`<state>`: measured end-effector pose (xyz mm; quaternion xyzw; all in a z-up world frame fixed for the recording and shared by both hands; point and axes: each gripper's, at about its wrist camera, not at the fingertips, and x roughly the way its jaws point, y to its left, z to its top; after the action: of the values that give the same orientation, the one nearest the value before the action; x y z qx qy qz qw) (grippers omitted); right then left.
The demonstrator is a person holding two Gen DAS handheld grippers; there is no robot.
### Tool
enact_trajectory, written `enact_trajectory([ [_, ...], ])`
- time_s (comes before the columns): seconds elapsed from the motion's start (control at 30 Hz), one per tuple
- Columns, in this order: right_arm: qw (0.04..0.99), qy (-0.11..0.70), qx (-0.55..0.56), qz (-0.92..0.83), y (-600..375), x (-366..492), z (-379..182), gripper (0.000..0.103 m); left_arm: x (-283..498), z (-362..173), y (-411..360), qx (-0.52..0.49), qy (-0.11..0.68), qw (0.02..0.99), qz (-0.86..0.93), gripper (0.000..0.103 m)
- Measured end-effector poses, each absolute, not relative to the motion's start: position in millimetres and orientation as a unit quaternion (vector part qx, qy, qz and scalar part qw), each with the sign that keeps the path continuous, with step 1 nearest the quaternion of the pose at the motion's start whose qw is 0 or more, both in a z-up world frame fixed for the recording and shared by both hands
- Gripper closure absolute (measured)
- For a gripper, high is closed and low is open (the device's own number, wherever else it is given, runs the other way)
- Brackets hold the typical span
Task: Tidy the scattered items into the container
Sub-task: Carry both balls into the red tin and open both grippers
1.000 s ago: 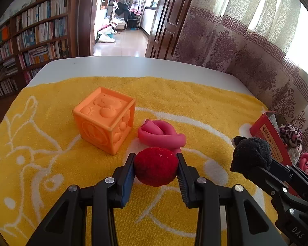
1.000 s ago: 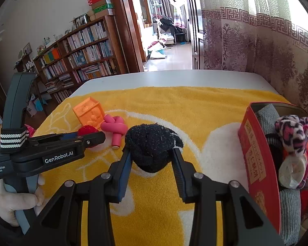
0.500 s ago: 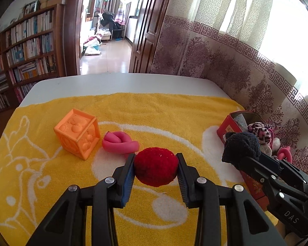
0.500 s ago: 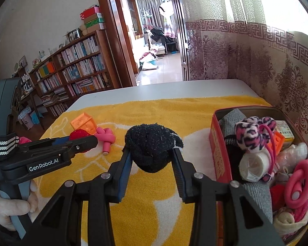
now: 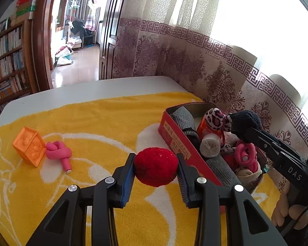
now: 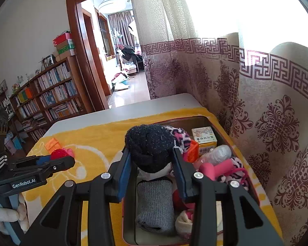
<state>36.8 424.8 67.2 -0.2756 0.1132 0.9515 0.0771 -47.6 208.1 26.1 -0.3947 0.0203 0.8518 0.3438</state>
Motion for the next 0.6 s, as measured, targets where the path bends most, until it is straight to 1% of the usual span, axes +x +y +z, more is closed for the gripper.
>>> enact_trajectory([
  [0.23, 0.105, 0.13, -0.263, 0.95, 462, 51, 73, 0.06, -21, 32, 259, -0.39, 0.042, 0.388, 0.834, 0.063],
  [0.6, 0.097, 0.145, -0.279, 0.944, 487, 40, 57, 0.06, -8, 17, 324, -0.402, 0.072, 0.422, 0.809, 0.063],
])
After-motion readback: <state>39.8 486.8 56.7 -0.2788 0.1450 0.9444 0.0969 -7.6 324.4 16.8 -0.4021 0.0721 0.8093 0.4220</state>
